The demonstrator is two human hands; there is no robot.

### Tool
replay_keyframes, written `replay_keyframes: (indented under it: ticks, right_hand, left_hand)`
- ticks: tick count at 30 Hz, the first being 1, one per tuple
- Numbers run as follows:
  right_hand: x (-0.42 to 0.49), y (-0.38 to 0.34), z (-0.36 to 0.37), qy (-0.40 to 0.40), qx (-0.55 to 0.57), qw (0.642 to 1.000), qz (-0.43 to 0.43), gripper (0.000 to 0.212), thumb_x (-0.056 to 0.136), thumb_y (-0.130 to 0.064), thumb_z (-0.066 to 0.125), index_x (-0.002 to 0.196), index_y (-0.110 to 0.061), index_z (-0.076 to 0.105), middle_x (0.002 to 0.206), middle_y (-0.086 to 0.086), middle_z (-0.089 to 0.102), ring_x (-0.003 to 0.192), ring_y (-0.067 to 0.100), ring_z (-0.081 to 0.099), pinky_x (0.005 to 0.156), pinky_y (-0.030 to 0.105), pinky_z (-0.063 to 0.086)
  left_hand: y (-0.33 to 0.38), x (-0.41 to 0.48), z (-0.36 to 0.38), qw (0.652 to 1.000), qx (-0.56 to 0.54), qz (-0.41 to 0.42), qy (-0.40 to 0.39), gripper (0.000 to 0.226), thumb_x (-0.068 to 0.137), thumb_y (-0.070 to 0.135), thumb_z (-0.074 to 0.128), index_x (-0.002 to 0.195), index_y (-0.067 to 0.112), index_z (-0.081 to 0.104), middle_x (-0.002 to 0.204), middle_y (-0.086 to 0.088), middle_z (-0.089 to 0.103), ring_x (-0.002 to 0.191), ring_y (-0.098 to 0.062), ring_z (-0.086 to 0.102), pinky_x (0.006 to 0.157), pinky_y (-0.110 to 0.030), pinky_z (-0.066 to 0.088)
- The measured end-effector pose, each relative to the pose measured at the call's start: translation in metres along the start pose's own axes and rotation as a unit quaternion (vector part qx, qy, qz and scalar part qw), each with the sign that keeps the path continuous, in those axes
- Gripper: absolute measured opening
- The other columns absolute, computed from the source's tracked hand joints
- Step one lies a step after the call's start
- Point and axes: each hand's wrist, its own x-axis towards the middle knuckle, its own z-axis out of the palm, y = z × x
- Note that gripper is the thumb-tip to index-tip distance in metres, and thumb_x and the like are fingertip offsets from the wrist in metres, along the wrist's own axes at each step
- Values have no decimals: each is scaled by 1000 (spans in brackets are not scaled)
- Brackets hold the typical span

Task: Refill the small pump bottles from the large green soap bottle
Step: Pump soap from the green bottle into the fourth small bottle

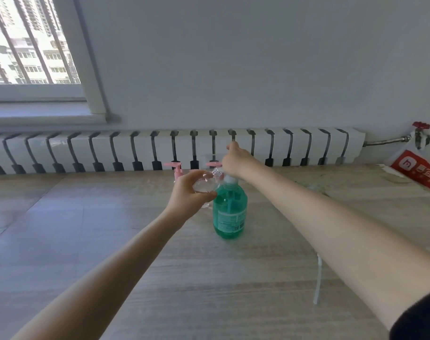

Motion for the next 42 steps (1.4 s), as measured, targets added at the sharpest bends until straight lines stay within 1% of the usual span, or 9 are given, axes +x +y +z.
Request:
replay_keyframes:
  ticks: [6, 12, 15, 19, 24, 28, 34, 38, 42]
  right_hand:
    - [-2, -1, -3, -3, 6, 1000, 18, 56, 94, -8, 39, 147, -6, 20, 145, 17, 36, 124, 30, 44, 92, 36, 40]
    - [0, -10, -13, 9, -33, 999, -8, 64, 89, -8, 41, 146, -5, 11, 115, 16, 48, 95, 28, 54, 65, 33, 44]
    - [2, -11, -12, 0, -46, 999, -15, 57, 92, -7, 40, 143, -2, 14, 91, 11, 48, 72, 19, 49, 50, 28, 35]
    - [3, -12, -12, 4, -56, 998, -28, 57, 92, -10, 40, 143, -4, 14, 126, 21, 43, 90, 28, 50, 58, 32, 37]
    - [8, -8, -9, -8, -39, 999, -18, 64, 91, -7, 42, 146, -10, 11, 127, 21, 43, 89, 26, 54, 57, 31, 41]
    - [10, -5, -2, -13, -26, 1000, -4, 63, 94, -7, 37, 149, -15, 9, 144, 19, 30, 107, 30, 52, 75, 35, 45]
    - [10, -3, 3, -10, -31, 999, 12, 62, 93, -6, 39, 148, -15, 13, 143, 18, 33, 109, 30, 50, 80, 35, 45]
    - [6, -3, 2, -6, -31, 999, 17, 63, 92, -8, 42, 148, -15, 15, 143, 18, 32, 112, 32, 49, 87, 38, 45]
    - [4, -4, 2, -2, -22, 1000, 14, 65, 92, -7, 44, 149, -13, 13, 142, 19, 34, 112, 32, 50, 81, 35, 44]
  left_hand:
    - [3, -5, 0, 1000, -1, 7, -26, 40, 80, 2, 70, 117, 15, 59, 114, 6, 59, 117, -14, 53, 98, -32, 49]
    - [8, -1, -5, 1000, 21, 8, -9, 42, 77, 3, 73, 115, 17, 60, 116, 4, 60, 115, -12, 55, 100, -33, 47]
    - [11, 0, -7, 1000, 30, 7, 1, 44, 75, 0, 74, 112, 20, 60, 111, 6, 61, 112, -11, 55, 100, -32, 45]
    - [13, 1, -10, 999, 40, 6, 3, 49, 75, -1, 74, 120, 14, 60, 107, 10, 59, 109, -8, 54, 100, -31, 45]
    - [13, 4, -8, 999, 52, 17, 0, 51, 74, 0, 75, 121, 12, 60, 113, 3, 62, 112, -12, 55, 102, -37, 44]
    - [8, 4, -6, 999, 47, 12, 2, 51, 74, 1, 75, 121, 10, 60, 117, 0, 62, 114, -14, 55, 103, -40, 45]
    - [1, 4, -5, 999, 35, 5, -4, 55, 73, 0, 75, 125, 7, 58, 123, -5, 61, 116, -16, 55, 103, -39, 45]
    - [1, 1, -4, 1000, 22, 3, -3, 51, 74, -1, 75, 121, 10, 59, 116, 0, 61, 114, -15, 55, 101, -39, 47]
    - [3, 0, -3, 1000, 18, 0, -8, 53, 74, -1, 74, 124, 9, 58, 121, -2, 60, 109, -12, 55, 92, -26, 49]
